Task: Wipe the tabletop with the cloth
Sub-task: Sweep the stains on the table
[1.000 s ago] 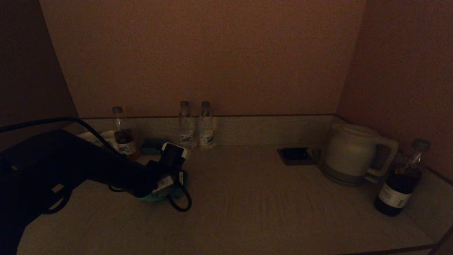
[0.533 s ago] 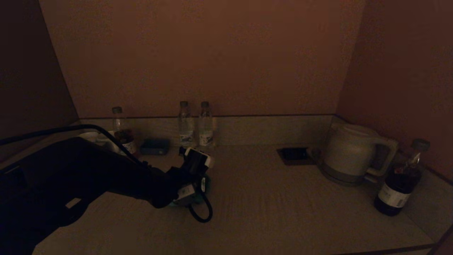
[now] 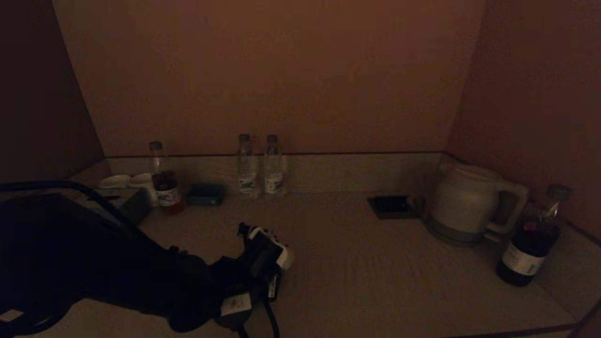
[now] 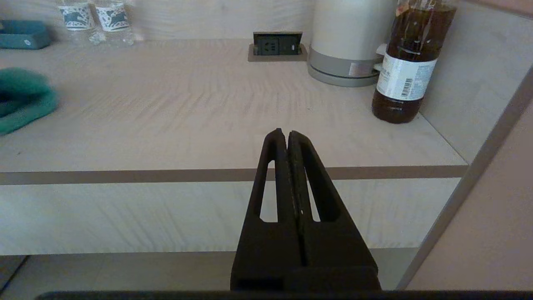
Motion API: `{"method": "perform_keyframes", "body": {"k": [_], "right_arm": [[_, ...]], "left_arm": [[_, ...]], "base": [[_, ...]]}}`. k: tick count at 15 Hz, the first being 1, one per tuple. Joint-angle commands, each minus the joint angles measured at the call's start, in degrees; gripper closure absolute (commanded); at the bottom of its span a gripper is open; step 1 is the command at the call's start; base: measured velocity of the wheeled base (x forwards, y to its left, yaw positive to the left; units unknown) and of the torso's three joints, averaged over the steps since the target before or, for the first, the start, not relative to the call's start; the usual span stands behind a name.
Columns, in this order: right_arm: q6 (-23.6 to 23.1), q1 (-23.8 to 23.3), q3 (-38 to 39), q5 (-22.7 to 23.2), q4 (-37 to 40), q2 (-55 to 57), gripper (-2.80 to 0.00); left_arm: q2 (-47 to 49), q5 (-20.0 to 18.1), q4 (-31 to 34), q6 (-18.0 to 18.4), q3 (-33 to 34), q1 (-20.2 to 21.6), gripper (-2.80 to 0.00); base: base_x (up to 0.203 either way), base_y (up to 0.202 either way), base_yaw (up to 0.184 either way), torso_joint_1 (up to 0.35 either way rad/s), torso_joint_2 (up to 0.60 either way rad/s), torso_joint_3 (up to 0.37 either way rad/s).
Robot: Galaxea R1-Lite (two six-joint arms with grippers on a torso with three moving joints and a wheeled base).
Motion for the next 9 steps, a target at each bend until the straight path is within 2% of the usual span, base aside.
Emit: {"method": "perform_keyframes", "body": {"k": [1, 4, 6, 8, 9], "right_arm": [[0.0, 0.0, 0.0, 0.0, 0.0, 0.1, 0.0], [0.0, 0.0, 0.0, 0.0, 0.0, 0.1, 0.0], [0.0, 0.0, 0.0, 0.0, 0.0, 0.1, 0.0], [0.0, 0.0, 0.0, 0.0, 0.0, 0.1, 0.0], [0.0, 0.0, 0.0, 0.0, 0.0, 0.1, 0.0]], "left_arm": [[-8.6, 0.2, 0.0, -1.1, 7.6, -1.0, 0.0], [-17.4, 0.4, -0.2, -4.1, 19.8, -0.8, 0.0], [-19.4, 0.6, -0.2, -5.2, 23.4, 3.0, 0.0], [-19.7, 1.0, -0.2, -5.3, 24.4, 4.0, 0.0], [-20.0, 1.3, -0.3, -5.3, 25.9, 7.4, 0.0]], "base": [[0.0, 0.0, 0.0, 0.0, 0.0, 0.0], [0.0, 0.0, 0.0, 0.0, 0.0, 0.0], [0.0, 0.0, 0.0, 0.0, 0.0, 0.0], [0.0, 0.0, 0.0, 0.0, 0.0, 0.0], [0.0, 0.0, 0.0, 0.0, 0.0, 0.0]]}}
